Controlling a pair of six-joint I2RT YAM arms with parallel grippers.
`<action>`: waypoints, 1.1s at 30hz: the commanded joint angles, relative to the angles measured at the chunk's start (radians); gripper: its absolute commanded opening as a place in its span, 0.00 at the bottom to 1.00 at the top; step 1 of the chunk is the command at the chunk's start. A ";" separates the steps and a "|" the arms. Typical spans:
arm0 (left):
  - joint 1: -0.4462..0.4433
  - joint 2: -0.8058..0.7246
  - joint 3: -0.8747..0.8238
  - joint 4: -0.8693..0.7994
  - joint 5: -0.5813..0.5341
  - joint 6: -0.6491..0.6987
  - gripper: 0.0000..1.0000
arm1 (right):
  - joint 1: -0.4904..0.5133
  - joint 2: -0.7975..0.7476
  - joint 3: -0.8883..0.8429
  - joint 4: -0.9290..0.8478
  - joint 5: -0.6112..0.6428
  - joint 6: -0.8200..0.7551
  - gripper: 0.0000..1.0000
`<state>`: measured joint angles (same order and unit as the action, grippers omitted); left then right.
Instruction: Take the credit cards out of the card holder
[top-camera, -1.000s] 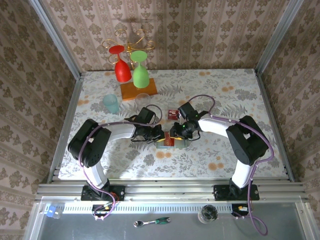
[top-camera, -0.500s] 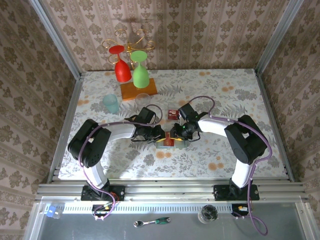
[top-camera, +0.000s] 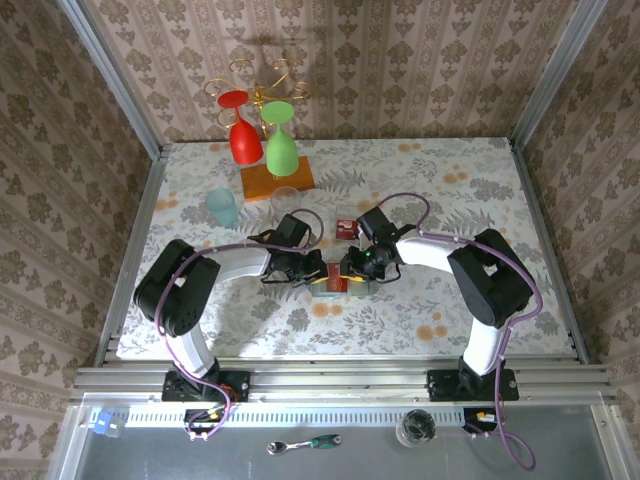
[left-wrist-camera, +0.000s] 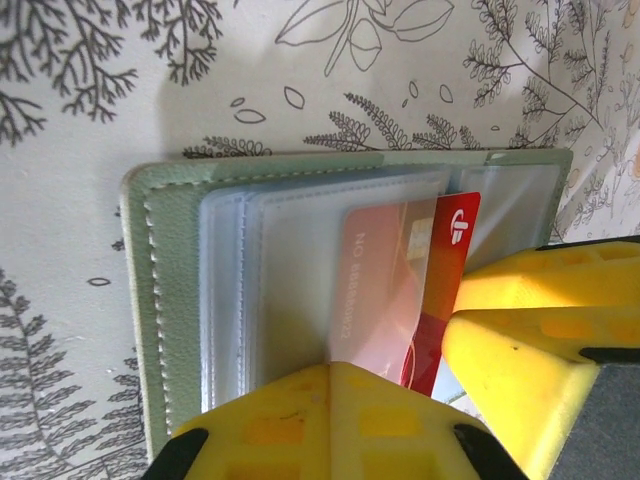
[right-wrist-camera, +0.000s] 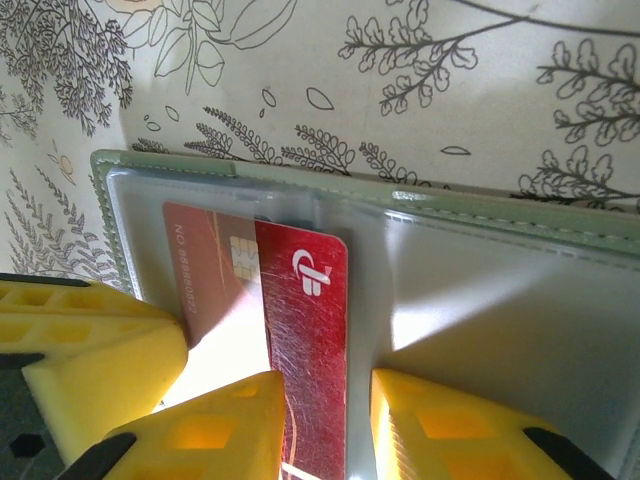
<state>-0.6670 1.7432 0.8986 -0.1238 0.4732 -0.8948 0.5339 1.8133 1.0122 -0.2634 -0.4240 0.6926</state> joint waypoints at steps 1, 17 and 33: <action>-0.003 -0.020 0.017 -0.031 -0.015 0.018 0.03 | -0.005 0.014 -0.015 0.015 -0.017 0.016 0.29; -0.004 0.025 0.029 -0.049 0.010 0.017 0.00 | -0.020 0.015 -0.051 0.114 -0.094 0.067 0.26; -0.003 0.024 0.028 -0.053 0.010 0.023 0.00 | -0.022 -0.003 -0.069 0.140 -0.101 0.084 0.16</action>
<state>-0.6670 1.7531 0.9108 -0.1390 0.4782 -0.8932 0.5144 1.8149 0.9581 -0.1307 -0.5102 0.7670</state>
